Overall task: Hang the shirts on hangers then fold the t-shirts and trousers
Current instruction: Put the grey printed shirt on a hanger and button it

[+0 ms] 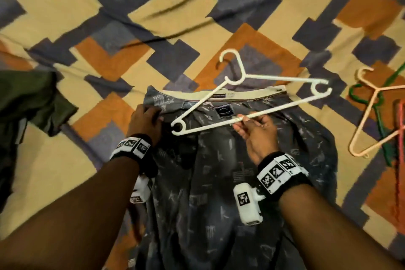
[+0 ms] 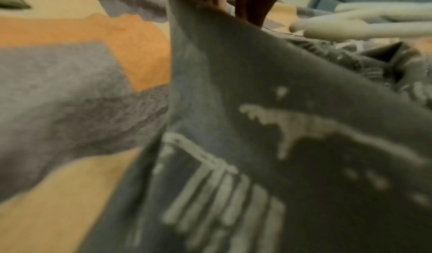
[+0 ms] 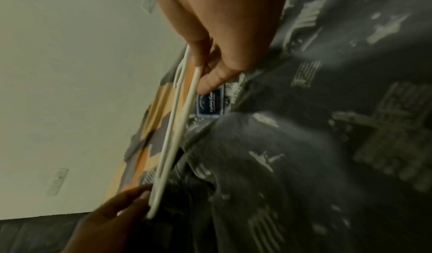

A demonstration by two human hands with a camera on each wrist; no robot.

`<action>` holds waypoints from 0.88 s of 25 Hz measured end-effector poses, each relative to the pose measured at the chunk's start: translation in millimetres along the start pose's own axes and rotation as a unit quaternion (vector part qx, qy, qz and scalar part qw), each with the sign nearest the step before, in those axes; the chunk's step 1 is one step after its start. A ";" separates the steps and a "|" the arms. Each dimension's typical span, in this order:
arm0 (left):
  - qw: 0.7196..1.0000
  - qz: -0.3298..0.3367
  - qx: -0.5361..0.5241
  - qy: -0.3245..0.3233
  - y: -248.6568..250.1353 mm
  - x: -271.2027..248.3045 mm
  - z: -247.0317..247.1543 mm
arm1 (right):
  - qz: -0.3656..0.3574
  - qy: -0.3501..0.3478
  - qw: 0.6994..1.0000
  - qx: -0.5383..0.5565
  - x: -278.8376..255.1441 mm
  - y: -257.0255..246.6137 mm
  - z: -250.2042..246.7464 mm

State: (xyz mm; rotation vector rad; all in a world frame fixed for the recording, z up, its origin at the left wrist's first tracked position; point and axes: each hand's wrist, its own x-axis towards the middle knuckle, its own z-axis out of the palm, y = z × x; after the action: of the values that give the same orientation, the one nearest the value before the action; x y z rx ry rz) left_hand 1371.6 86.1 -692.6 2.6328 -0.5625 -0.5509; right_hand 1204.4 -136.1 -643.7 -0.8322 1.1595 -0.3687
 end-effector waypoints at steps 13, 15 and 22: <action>0.961 -0.177 -0.205 -0.058 15.4 44.4 -27.7 | -0.220 -0.088 0.589 -0.772 44.0 -33.8 -32.3; 0.961 -0.143 -0.234 -0.047 45.2 43.6 -37.9 | -0.184 -0.137 0.541 -0.809 61.9 -42.0 -26.6; 0.936 -0.099 -0.309 -0.135 108.5 -39.9 1.1 | -0.276 -0.066 0.692 -0.664 98.4 -70.0 -51.3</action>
State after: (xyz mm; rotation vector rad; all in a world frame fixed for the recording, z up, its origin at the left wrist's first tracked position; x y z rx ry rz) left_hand 1304.9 12.5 -633.5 2.0303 -0.1517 -0.9794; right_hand 1206.2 -265.6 -664.3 -2.4828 0.8810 0.1513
